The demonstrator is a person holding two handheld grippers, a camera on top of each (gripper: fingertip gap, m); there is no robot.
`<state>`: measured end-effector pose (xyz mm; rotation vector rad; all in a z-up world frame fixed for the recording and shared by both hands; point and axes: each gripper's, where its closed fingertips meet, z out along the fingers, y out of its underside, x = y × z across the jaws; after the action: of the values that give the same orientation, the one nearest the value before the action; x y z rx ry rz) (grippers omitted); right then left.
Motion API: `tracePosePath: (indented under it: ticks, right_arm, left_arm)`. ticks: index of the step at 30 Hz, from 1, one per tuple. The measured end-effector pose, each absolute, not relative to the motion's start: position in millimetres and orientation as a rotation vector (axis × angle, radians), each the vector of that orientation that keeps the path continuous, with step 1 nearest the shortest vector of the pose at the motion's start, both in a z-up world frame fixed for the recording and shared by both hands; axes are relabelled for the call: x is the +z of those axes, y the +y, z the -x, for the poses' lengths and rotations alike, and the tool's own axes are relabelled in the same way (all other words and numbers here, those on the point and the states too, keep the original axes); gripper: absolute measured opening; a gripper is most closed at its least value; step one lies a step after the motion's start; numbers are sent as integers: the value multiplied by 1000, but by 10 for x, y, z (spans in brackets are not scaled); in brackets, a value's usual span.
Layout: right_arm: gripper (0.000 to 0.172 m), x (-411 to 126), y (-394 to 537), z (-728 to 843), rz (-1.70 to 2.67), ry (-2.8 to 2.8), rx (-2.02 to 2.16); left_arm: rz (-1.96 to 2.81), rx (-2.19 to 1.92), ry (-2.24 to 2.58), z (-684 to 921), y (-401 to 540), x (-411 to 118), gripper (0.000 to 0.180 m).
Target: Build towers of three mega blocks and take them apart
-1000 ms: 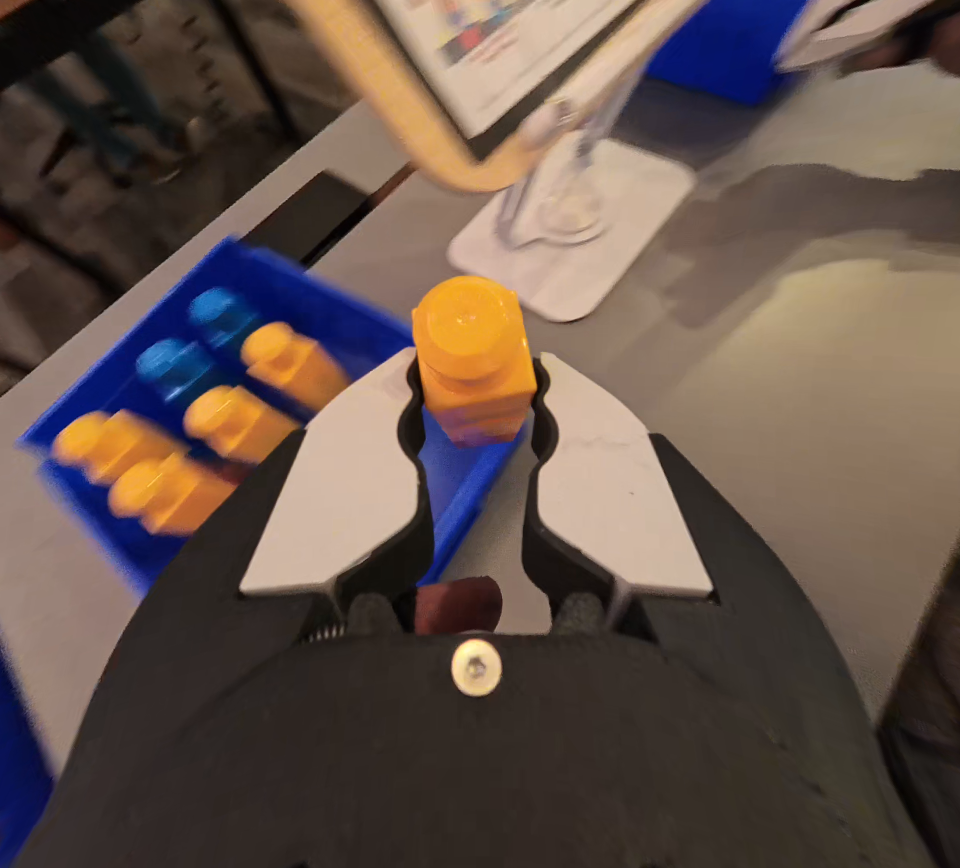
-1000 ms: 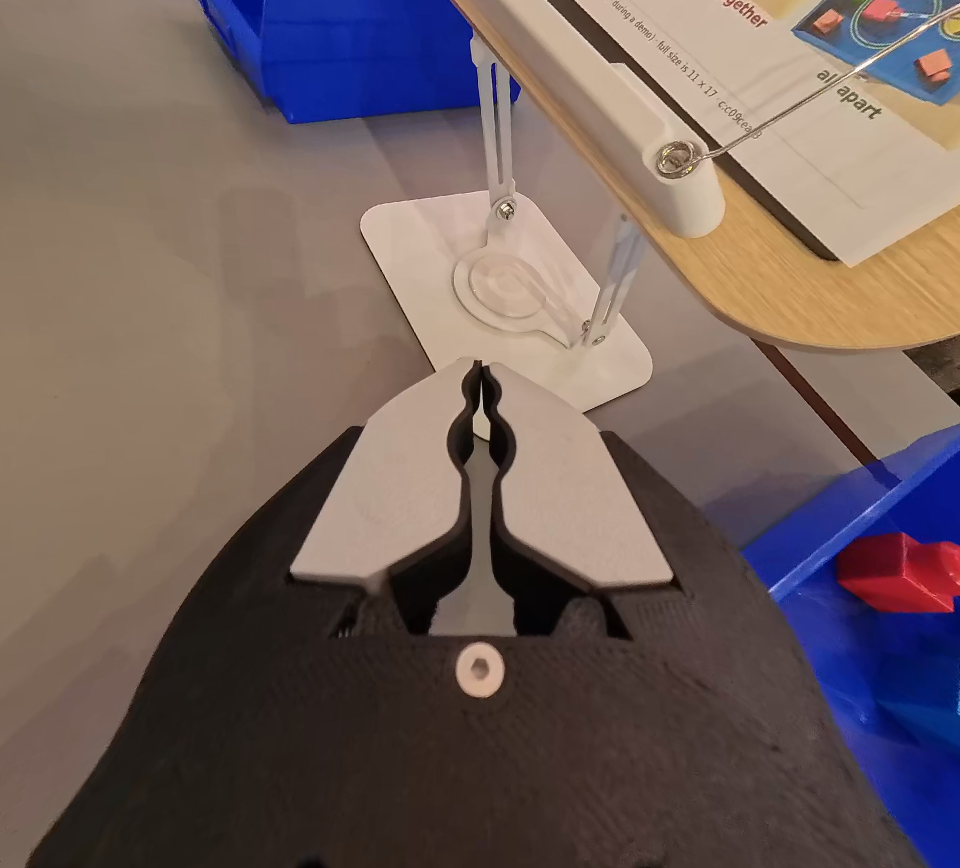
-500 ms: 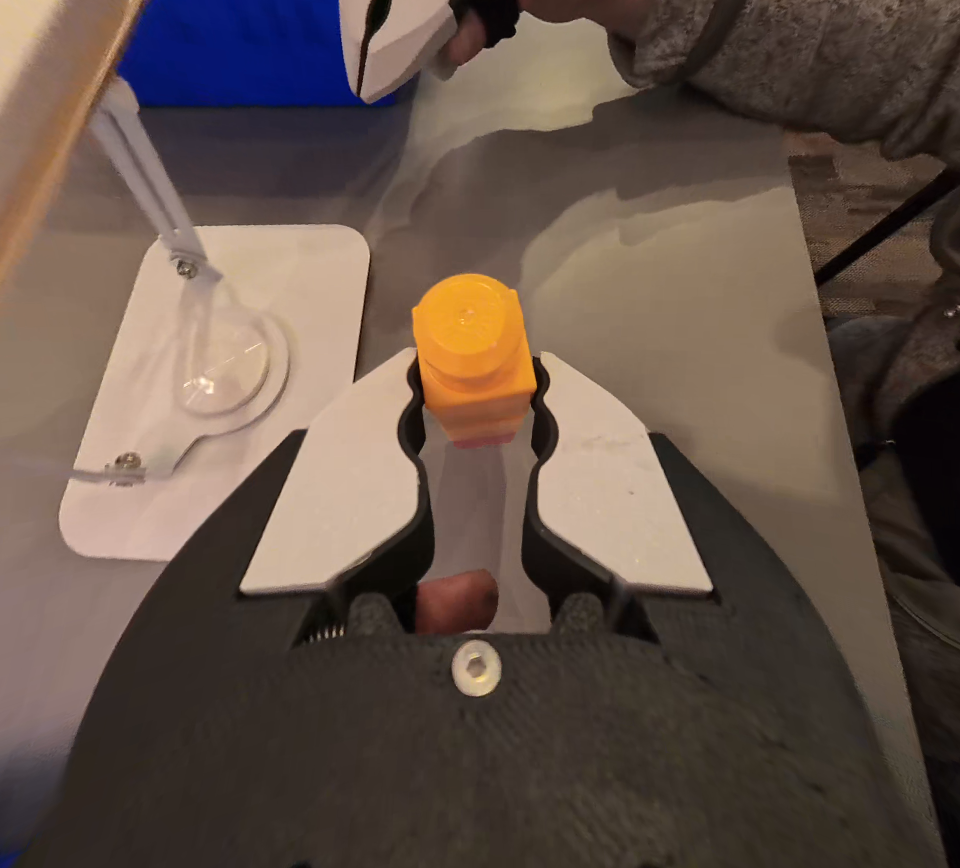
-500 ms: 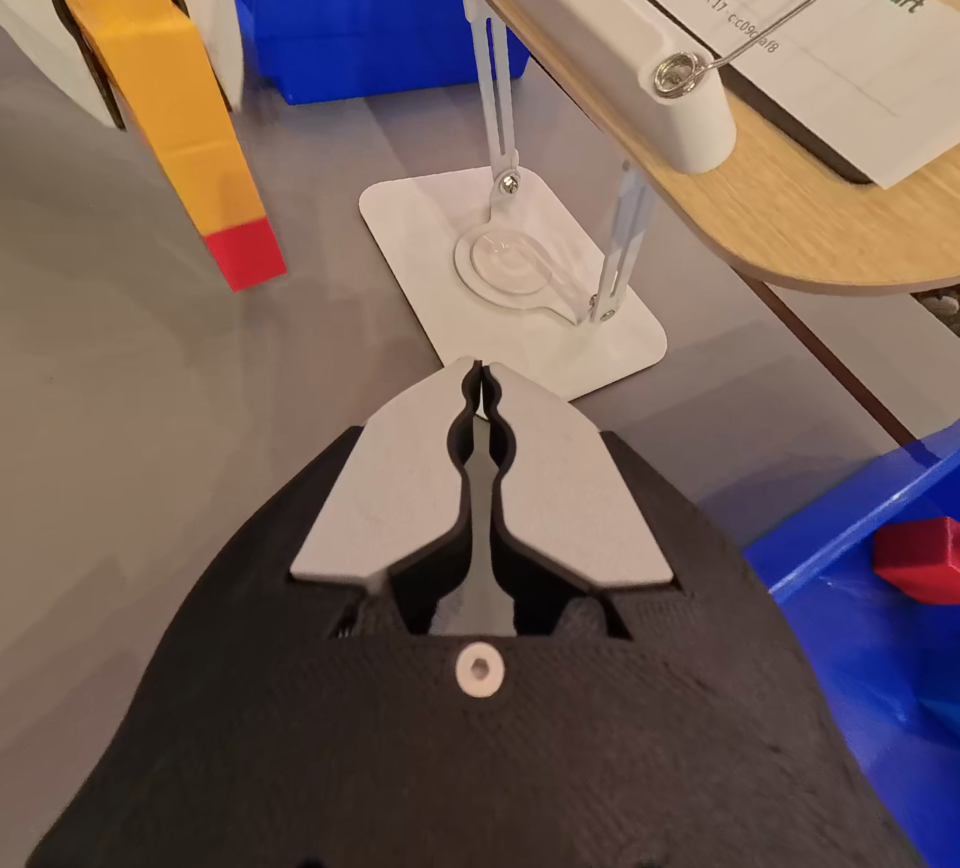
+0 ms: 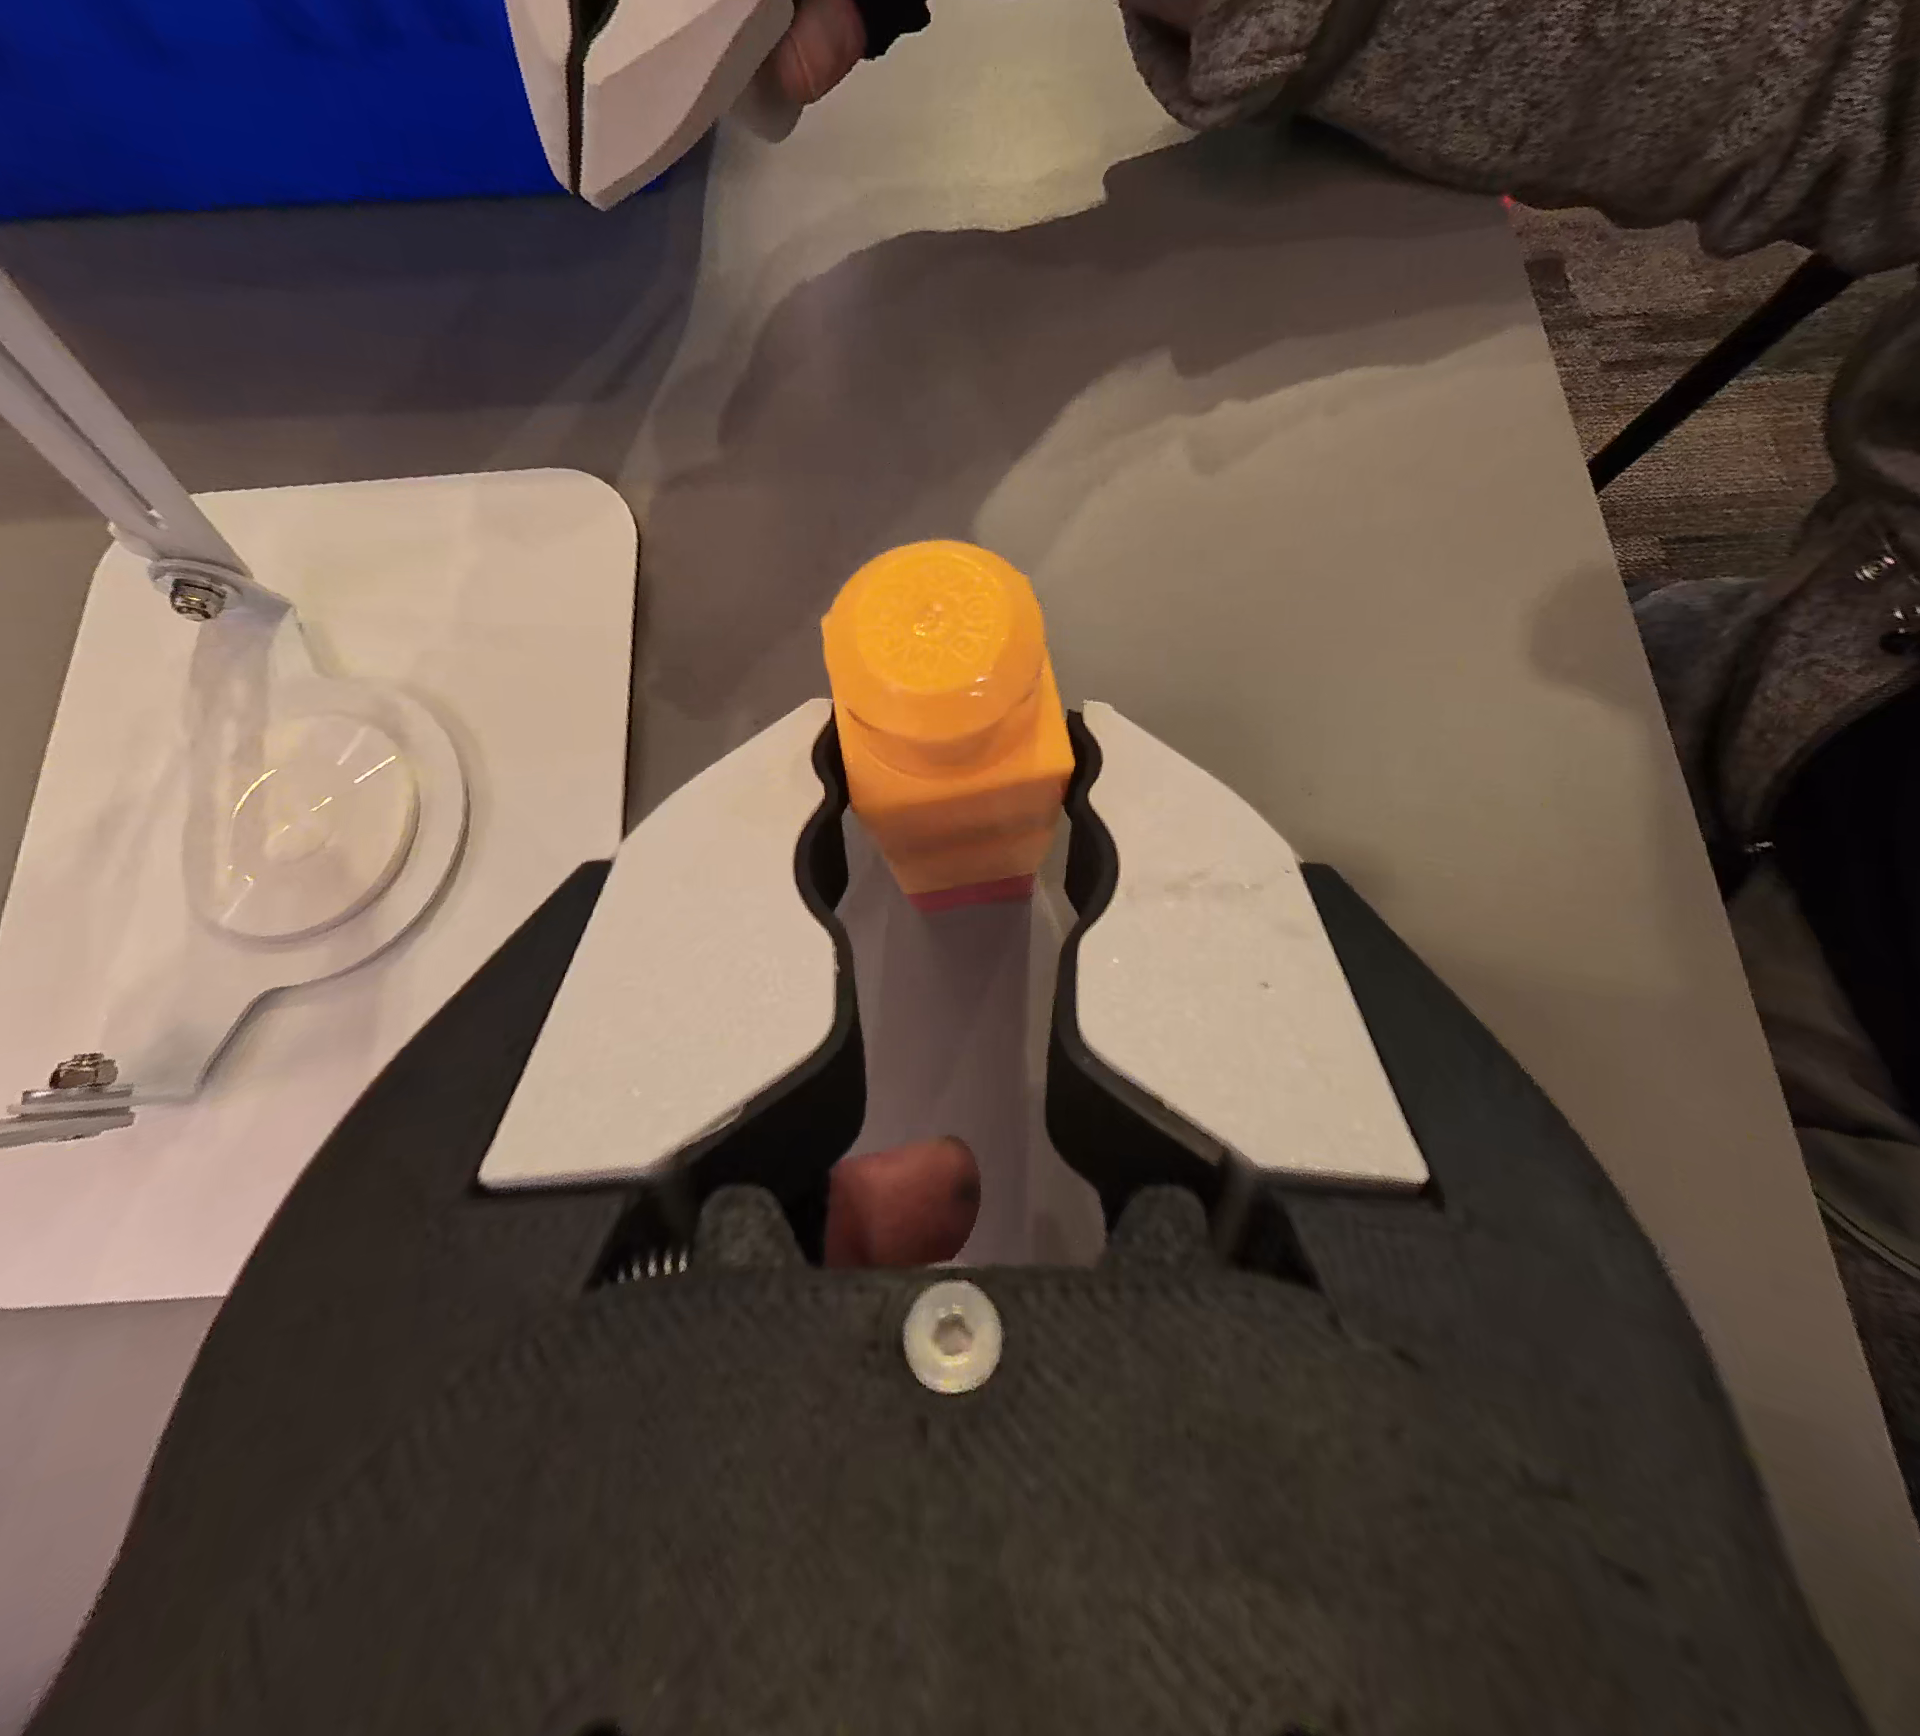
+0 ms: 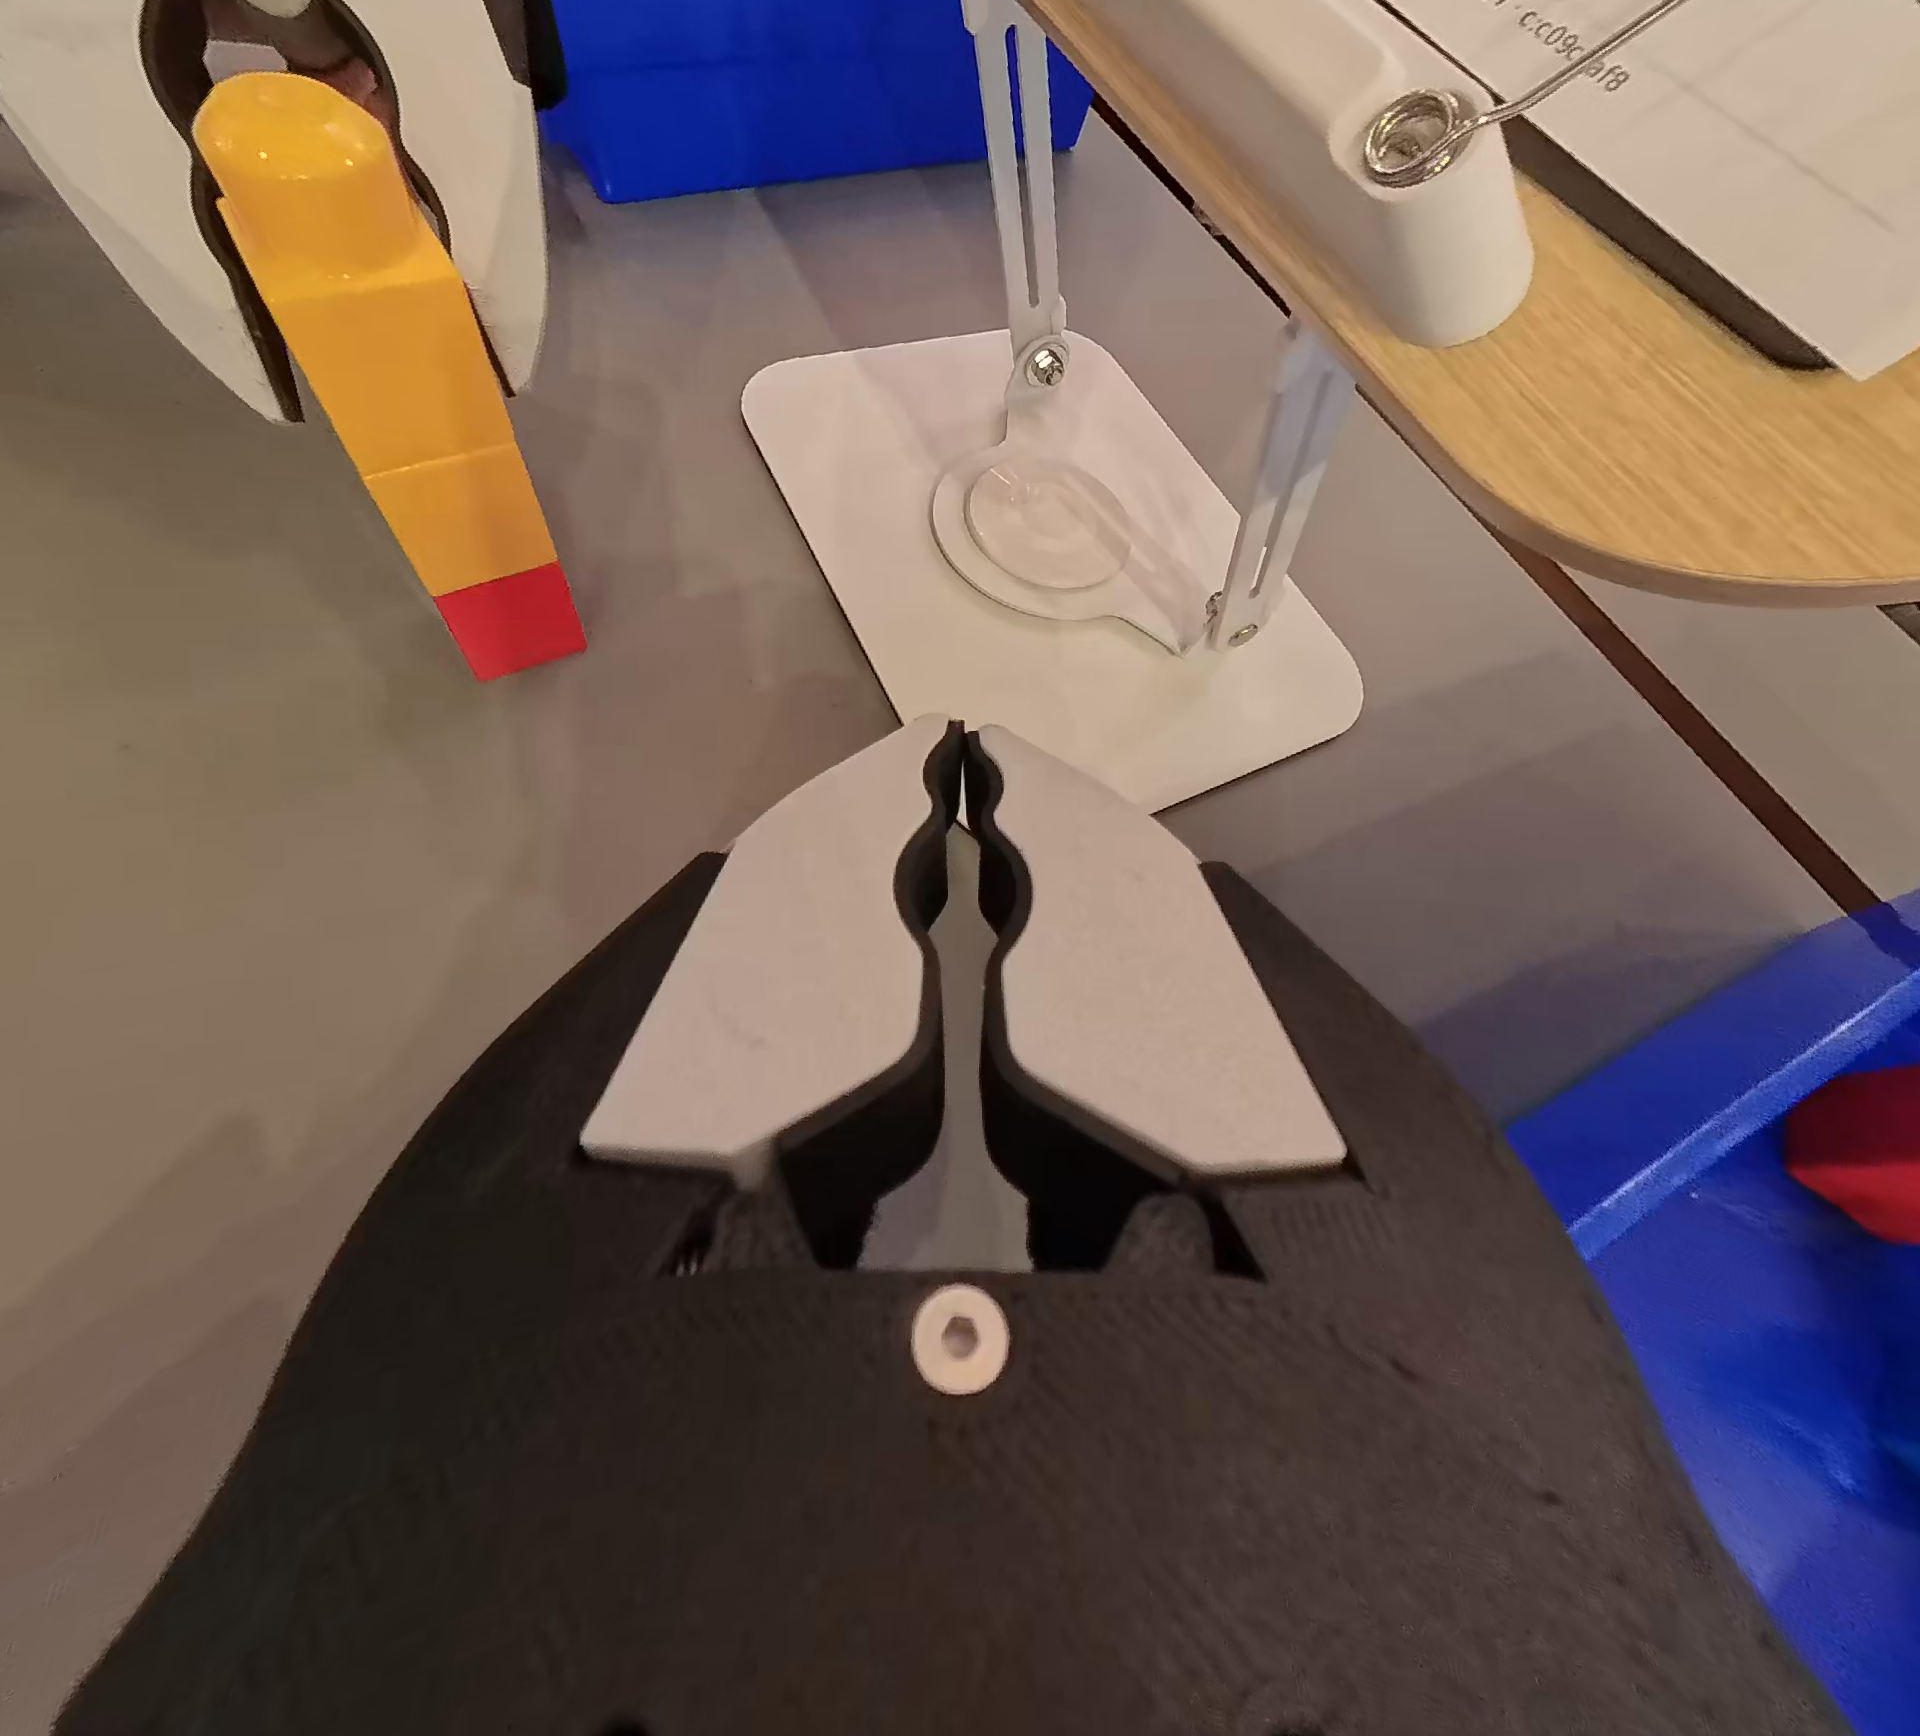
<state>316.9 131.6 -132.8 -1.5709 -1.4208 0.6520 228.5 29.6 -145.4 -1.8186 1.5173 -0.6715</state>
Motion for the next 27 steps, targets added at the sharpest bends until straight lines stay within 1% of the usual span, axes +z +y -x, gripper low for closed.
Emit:
tracePosePath:
  ticks: [6, 21, 23, 27]
  right_arm:
    - [0, -1328, 1310, -3164, 1568, -1423, 656]
    - [0, -1301, 1301, -3170, 1556, -1420, 656]
    - [0, -1299, 1299, -3171, 1555, -1422, 656]
    - [0, -1304, 1288, -3158, 1551, -1429, 655]
  left_arm:
    - [1815, -722, 1491, -2255, 302, -1448, 39]
    - [1825, -746, 1399, -2092, 299, -1472, 76]
    - [1842, -723, 1402, -2031, 274, -1565, 81]
    - [1938, -737, 1405, -2061, 232, -1897, 85]
